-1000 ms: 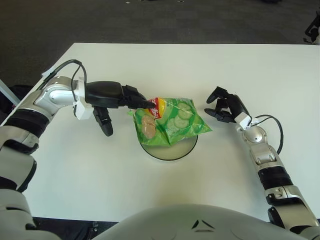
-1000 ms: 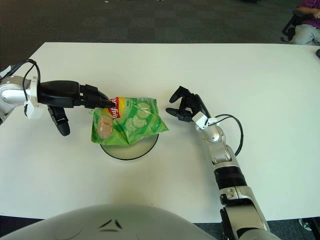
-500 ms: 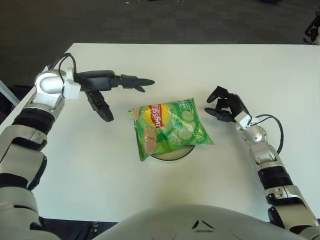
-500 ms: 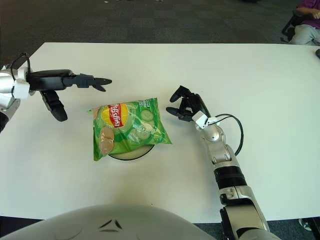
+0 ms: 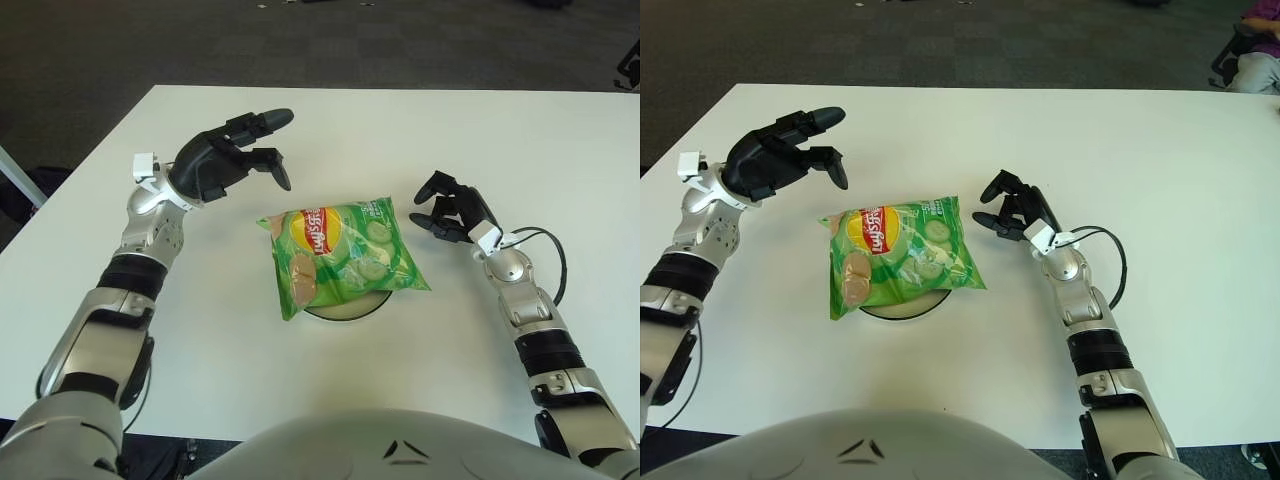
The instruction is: Put the snack into the plate.
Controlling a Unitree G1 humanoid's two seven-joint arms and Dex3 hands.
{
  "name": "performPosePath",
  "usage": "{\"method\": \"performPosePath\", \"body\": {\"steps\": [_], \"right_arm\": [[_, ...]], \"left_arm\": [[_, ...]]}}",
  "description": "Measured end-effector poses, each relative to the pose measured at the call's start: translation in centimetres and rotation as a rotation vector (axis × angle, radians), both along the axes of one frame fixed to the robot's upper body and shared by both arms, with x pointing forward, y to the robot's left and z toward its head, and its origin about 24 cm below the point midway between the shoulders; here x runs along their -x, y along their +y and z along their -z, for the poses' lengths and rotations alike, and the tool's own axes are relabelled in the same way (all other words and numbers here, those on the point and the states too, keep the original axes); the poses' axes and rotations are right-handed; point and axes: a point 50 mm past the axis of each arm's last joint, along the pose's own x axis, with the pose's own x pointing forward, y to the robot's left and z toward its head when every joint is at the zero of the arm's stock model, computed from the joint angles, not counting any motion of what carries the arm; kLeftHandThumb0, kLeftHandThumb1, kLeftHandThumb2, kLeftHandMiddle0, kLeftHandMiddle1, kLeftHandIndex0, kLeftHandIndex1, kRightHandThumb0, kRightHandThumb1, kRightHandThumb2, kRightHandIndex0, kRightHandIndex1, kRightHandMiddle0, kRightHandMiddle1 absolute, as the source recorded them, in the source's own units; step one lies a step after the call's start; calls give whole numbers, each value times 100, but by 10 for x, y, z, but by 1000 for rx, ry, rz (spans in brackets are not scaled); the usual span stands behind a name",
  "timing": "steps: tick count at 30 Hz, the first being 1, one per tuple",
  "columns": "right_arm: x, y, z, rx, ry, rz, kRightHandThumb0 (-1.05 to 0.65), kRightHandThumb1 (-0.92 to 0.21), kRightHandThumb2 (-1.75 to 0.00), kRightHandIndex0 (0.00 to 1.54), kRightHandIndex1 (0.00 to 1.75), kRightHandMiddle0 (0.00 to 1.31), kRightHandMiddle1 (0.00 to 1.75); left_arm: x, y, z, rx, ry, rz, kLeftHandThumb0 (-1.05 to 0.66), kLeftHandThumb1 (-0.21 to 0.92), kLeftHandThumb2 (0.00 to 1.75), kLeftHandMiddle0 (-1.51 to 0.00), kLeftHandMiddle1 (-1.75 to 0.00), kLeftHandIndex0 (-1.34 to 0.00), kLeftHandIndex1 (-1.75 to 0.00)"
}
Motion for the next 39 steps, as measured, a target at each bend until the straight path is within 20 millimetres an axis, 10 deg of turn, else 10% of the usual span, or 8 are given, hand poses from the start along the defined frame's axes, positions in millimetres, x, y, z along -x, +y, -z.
{"method": "performPosePath", "body": {"steps": [11, 19, 30, 36, 39], "right_arm": [[-2, -1, 3, 4, 17, 5, -37, -92, -24, 96, 120, 50, 143], [-2, -1, 3, 4, 20, 8, -37, -92, -24, 96, 120, 50, 143], [-2, -1, 4, 5, 27, 11, -37, -92, -24, 95, 121, 50, 143], [-3, -2, 2, 3, 14, 14, -37, -92, -24, 96, 122, 50, 143], [-2, -2, 3, 1, 4, 19, -37, -92, -24, 96, 123, 50, 143]], "left_arm": [[-22, 29, -13, 203, 34, -285, -53, 92, 25, -73, -18, -45, -14], [-23, 30, -5, 214, 152, -539, -36, 92, 41, -54, -105, -31, -150], [-8, 11, 17, 211, 163, -814, -35, 92, 36, -56, -162, -36, -158], [-1, 1, 32, 193, 211, -1006, -36, 78, 68, -79, -173, -30, -173], [5, -3, 38, 183, 239, -1102, -24, 87, 40, -93, -174, -60, -174]]}}
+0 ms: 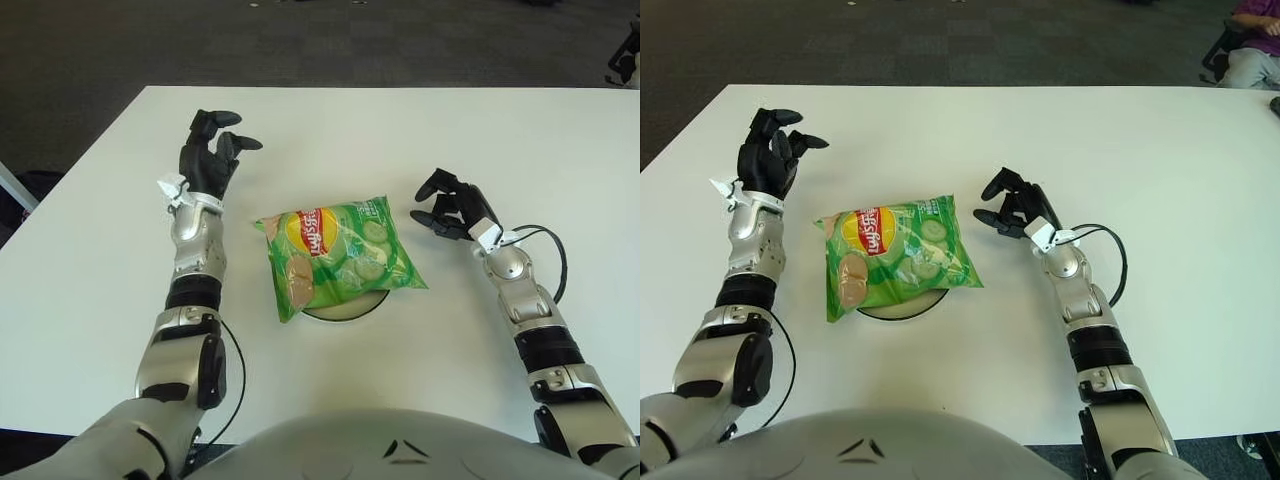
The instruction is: Put the snack into the plate.
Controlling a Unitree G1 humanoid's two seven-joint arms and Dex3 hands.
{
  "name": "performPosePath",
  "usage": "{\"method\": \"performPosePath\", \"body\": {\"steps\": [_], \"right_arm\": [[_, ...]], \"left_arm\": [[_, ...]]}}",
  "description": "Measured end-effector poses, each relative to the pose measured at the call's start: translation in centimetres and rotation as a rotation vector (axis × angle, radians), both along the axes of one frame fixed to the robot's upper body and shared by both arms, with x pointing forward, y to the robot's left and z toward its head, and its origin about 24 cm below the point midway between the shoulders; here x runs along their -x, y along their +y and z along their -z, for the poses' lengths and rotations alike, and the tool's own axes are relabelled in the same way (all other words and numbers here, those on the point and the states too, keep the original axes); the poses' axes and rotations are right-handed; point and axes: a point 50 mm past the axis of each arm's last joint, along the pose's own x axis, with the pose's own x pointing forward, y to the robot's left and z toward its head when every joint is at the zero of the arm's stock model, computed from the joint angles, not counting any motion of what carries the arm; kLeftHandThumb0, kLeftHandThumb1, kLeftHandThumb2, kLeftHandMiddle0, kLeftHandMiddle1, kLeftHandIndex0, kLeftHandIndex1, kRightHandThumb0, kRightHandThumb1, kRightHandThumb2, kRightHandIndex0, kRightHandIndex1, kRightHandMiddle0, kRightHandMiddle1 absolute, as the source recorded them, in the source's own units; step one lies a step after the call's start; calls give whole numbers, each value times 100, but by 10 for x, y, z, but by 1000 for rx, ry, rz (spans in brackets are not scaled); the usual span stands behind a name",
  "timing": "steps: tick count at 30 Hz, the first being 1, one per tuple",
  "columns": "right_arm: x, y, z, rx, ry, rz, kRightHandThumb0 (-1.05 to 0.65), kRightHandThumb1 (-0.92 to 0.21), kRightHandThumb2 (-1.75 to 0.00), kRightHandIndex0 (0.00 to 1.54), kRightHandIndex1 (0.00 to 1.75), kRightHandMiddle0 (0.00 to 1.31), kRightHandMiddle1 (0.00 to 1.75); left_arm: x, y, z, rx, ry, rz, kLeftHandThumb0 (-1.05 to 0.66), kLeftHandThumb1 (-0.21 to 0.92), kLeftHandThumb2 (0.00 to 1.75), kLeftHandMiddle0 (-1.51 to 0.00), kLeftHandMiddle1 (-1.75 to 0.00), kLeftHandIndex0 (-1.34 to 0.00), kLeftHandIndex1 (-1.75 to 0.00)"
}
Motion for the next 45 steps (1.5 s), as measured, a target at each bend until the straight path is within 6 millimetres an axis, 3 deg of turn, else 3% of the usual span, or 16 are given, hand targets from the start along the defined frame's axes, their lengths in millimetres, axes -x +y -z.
{"method": "performPosePath", "body": {"steps": [4, 14, 29, 39, 45], "right_arm": [[1, -1, 2, -8, -23, 9, -37, -92, -24, 96, 124, 50, 143], [3, -3, 6, -39, -78, 51, -37, -92, -24, 95, 132, 50, 143], [6, -2, 10, -145, -133, 138, -36, -92, -24, 88, 143, 50, 143], [9, -6, 12, -314, -94, 204, -36, -92, -28, 85, 154, 46, 148], [14, -6, 10, -497, -97, 258, -37, -75, -71, 92, 173, 35, 171]], "left_arm": [[10, -2, 8, 4, 41, -56, -18, 91, 26, -100, -175, -72, -175], [34, -7, 24, -14, 86, -41, -17, 92, 21, -101, -175, -74, -175], [43, -13, 35, -2, 105, -13, -16, 92, 22, -99, -175, -74, -175], [49, -14, 37, -67, 120, -45, -17, 92, 22, -97, -175, -73, -175], [50, -16, 40, -65, 159, -36, -18, 92, 22, -97, -175, -74, -175]]}}
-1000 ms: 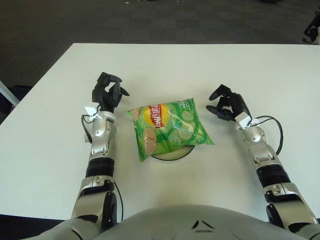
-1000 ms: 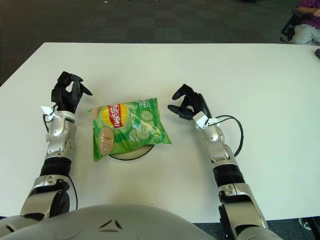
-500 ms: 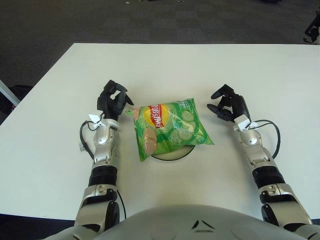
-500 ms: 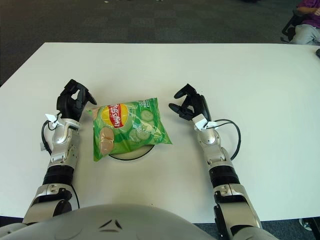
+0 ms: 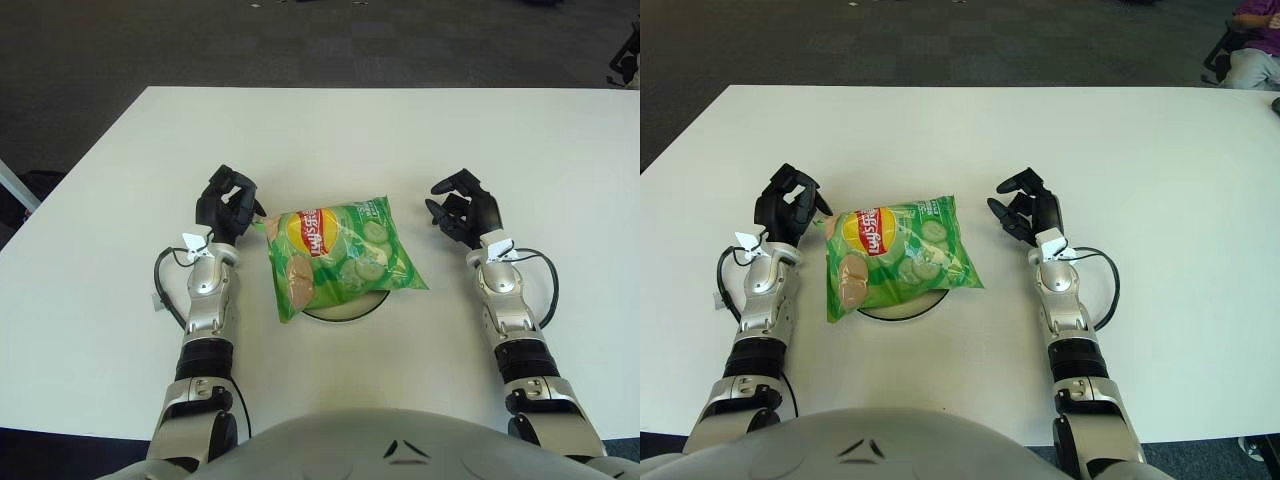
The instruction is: Put the snack into the plate.
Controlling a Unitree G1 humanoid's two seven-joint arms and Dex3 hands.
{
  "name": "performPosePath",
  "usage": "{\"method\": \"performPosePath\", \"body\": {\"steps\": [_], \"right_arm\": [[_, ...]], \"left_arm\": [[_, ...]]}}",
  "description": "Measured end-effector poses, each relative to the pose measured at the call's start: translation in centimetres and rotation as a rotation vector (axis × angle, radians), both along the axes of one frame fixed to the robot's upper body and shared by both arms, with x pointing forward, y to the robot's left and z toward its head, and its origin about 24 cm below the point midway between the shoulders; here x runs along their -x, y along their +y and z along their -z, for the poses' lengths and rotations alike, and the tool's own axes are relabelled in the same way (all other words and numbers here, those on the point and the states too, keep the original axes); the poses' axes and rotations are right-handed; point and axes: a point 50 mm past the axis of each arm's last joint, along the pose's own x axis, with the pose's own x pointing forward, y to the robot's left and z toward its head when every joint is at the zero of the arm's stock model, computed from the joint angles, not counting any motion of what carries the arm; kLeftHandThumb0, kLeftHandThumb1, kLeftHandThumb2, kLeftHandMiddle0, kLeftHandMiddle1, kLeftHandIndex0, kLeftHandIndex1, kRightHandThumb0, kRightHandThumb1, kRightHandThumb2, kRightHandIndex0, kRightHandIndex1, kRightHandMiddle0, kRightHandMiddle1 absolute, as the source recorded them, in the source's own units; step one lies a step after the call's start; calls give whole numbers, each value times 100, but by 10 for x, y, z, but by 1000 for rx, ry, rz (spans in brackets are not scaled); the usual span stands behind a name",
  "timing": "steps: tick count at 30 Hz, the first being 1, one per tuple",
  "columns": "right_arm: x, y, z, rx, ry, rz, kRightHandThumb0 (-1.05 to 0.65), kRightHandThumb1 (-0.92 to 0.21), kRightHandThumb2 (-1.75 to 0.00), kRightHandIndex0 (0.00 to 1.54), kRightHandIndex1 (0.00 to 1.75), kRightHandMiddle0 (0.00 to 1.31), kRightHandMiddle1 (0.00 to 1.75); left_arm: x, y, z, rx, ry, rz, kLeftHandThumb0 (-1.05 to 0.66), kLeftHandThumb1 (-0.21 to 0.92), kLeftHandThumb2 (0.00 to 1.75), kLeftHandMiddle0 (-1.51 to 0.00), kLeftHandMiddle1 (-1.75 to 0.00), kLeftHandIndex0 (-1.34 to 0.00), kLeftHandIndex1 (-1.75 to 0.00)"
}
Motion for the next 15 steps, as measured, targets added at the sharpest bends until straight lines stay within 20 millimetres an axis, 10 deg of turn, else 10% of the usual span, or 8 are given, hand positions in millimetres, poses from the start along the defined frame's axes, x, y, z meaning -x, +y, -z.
{"method": "performPosePath", "body": {"steps": [15], "right_arm": [[5, 6, -5, -86, -25, 24, -38, -69, -83, 94, 175, 35, 175]], "left_arm": [[0, -7, 1, -41, 16, 40, -18, 92, 22, -97, -175, -74, -175]]}}
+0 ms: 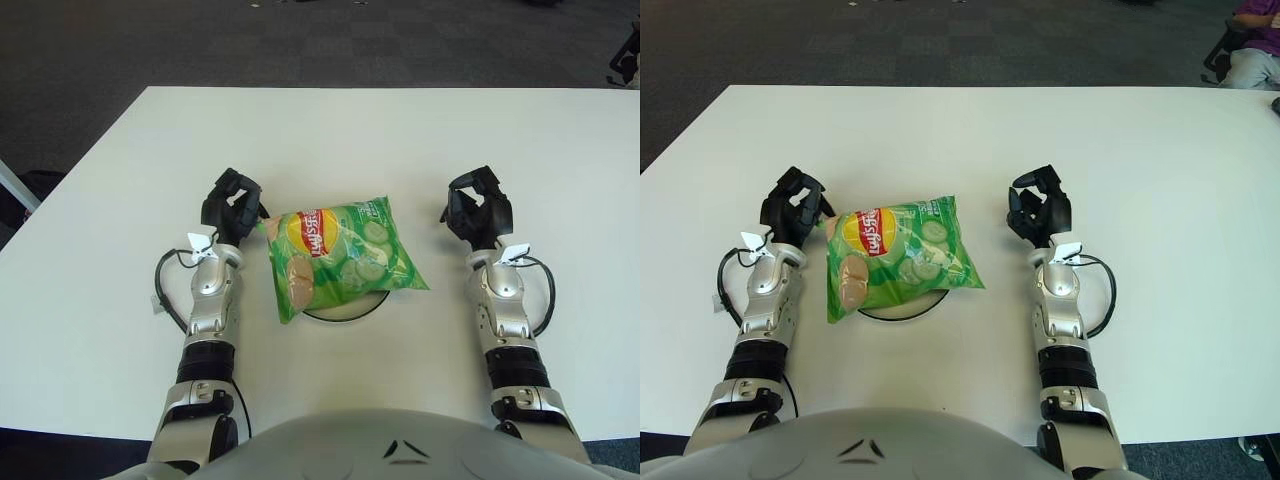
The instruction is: Put the snack into the plate.
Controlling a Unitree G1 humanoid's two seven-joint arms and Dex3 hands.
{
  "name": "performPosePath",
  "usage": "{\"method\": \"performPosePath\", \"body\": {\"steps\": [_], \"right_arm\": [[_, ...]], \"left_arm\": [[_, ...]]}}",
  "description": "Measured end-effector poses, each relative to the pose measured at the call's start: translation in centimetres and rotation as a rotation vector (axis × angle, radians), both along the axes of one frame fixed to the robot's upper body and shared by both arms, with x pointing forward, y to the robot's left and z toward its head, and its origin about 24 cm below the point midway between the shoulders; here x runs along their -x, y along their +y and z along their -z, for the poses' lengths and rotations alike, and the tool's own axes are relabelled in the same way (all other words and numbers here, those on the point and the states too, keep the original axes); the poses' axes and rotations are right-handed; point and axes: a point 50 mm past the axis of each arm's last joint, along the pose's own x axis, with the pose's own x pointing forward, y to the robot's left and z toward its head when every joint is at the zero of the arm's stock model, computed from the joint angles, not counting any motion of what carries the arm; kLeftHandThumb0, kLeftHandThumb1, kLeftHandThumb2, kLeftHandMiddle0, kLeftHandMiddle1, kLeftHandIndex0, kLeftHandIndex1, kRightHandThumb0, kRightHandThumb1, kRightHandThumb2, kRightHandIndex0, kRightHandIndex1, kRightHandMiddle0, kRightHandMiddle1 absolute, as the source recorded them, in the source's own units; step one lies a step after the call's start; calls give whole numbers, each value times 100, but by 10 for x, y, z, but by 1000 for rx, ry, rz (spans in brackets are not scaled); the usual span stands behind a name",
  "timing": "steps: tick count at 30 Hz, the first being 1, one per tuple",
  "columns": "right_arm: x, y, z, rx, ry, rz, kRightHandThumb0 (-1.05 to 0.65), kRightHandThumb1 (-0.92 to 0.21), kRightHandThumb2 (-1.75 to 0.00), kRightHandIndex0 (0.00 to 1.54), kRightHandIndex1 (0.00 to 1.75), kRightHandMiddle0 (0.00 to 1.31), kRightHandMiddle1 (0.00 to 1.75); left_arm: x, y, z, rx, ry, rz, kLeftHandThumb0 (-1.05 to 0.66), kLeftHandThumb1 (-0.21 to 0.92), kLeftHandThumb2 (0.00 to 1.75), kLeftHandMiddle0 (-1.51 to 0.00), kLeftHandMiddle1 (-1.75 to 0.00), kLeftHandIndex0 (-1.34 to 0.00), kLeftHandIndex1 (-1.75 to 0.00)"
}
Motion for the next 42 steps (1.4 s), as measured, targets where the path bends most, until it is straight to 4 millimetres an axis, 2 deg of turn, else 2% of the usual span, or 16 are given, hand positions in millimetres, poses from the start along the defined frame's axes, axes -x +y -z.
{"method": "performPosePath", "body": {"steps": [17, 42], "right_arm": [[1, 4, 0, 31, -1, 10, -38, -69, -83, 92, 175, 35, 175], [1, 5, -1, 42, -3, 26, -38, -71, -80, 91, 175, 33, 175]], "left_arm": [[1, 0, 1, -113, 18, 52, -20, 92, 28, -97, -175, -74, -175], [1, 1, 3, -113, 37, 76, -22, 92, 31, -94, -175, -70, -175]]}}
